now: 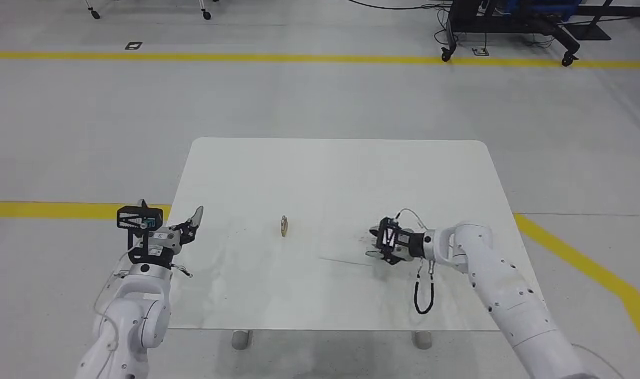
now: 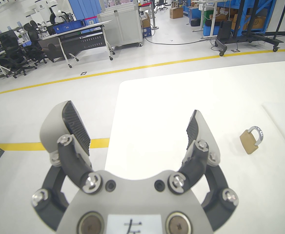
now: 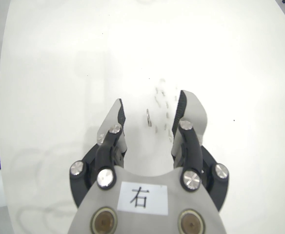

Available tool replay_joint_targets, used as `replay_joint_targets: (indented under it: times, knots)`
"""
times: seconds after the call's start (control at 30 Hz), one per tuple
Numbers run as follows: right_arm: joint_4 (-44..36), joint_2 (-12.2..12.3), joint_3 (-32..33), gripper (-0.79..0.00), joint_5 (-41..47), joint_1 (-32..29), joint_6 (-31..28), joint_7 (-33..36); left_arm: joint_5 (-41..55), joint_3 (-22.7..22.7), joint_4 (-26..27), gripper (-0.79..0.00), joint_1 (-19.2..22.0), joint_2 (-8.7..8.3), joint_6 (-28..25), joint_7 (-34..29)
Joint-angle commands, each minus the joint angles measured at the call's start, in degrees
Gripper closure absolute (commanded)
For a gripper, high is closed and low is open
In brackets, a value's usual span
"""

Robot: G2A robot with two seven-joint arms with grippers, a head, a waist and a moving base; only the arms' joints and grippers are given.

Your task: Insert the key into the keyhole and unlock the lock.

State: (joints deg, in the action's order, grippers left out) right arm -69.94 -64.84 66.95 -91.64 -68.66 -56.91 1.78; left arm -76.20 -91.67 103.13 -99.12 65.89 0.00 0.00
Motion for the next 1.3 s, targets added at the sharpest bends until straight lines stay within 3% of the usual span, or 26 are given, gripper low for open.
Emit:
replay_joint_targets:
  times: [0.0,0.27,0.3,0.33,1.27]
  knots:
    - [0.43,0.06,-0.35,-0.123,-0.52,0.32,0.08,-0.71,0.0,0.0,0.0,-0.785,0.0,0.0,0.0,0.0]
    - [0.77,0.7,-0.82,-0.117,-2.92,0.7,-0.22,-2.76,0.0,0.0,0.0,-0.785,0.0,0.0,0.0,0.0]
    - [0.73,0.8,-0.88,-0.099,-3.29,0.69,-0.33,-2.9,0.0,0.0,0.0,-0.785,0.0,0.0,0.0,0.0]
    - [0.75,0.88,-0.9,0.0,-3.5,0.67,-0.3,-3.06,0.0,0.0,0.0,-0.785,0.0,0.0,0.0,0.0]
    - [-2.2,2.61,-0.04,0.0,-3.67,-0.57,3.28,-6.67,0.0,0.0,0.0,-0.785,0.0,0.0,0.0,0.0]
